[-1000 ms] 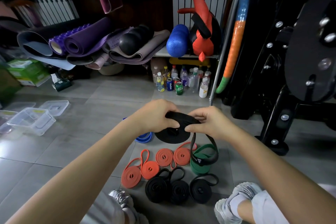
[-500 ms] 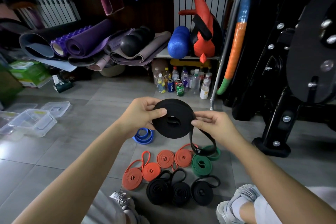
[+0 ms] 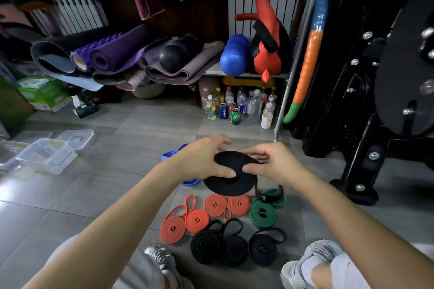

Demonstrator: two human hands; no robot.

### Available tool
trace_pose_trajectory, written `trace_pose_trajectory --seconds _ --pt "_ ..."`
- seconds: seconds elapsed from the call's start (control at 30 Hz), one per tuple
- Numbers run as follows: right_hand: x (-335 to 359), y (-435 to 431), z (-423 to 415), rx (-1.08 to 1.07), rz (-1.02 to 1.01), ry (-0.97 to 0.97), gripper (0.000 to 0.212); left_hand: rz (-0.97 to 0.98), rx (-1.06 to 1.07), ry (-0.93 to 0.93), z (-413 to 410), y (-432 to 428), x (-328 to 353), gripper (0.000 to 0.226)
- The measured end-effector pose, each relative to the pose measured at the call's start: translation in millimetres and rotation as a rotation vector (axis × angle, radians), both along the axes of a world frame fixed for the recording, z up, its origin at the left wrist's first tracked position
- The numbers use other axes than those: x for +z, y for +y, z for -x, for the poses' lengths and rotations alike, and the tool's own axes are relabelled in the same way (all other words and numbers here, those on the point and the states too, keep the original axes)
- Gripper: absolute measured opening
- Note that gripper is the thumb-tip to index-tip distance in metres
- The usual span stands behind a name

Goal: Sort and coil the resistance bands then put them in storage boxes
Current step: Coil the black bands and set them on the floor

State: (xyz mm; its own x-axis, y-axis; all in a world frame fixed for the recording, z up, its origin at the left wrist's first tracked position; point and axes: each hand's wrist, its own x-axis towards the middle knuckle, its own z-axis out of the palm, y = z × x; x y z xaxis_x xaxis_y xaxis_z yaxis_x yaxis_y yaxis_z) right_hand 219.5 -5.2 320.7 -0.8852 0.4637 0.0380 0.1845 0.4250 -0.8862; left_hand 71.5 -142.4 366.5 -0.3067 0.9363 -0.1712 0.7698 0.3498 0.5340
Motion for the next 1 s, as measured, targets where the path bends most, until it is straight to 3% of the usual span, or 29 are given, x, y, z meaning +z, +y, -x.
trace_pose_trajectory --seconds 0.07,0.13,0.3,0.43,0.67,0.93,1.0 --pt "-1.9 -3.7 3.8 0.004 -0.028 -0.033 0.043 0.04 -0.085 0.248 -7.7 6.1 -2.5 0.052" --pt "-2.9 -4.4 3.5 -0.03 -0.043 -0.067 0.043 0.007 -0.07 0.317 -11.0 6.7 -5.9 0.04" --pt "1.1 1.2 -5.2 -0.048 -0.029 -0.034 0.042 -0.143 0.023 -0.013 -12.6 -3.6 -21.6 0.049" --pt "1.2 8.8 -16.1 -0.067 0.008 0.031 0.034 -0.271 -0.022 -0.076 -13.0 -9.6 -26.8 0.049" --pt "-4.7 12.8 -24.4 -0.125 0.092 0.158 0.044 -0.507 0.242 -0.467 -0.6 -15.3 -26.3 0.048" --pt "-18.5 -2.6 -9.6 -0.256 0.209 0.202 0.028 -0.599 0.425 -0.615 -2.0 -13.1 -32.5 0.043" --pt "-22.1 -4.9 -6.2 -0.308 0.124 0.149 0.025 -0.599 0.468 -0.66 -7.1 -11.0 -36.6 0.043"
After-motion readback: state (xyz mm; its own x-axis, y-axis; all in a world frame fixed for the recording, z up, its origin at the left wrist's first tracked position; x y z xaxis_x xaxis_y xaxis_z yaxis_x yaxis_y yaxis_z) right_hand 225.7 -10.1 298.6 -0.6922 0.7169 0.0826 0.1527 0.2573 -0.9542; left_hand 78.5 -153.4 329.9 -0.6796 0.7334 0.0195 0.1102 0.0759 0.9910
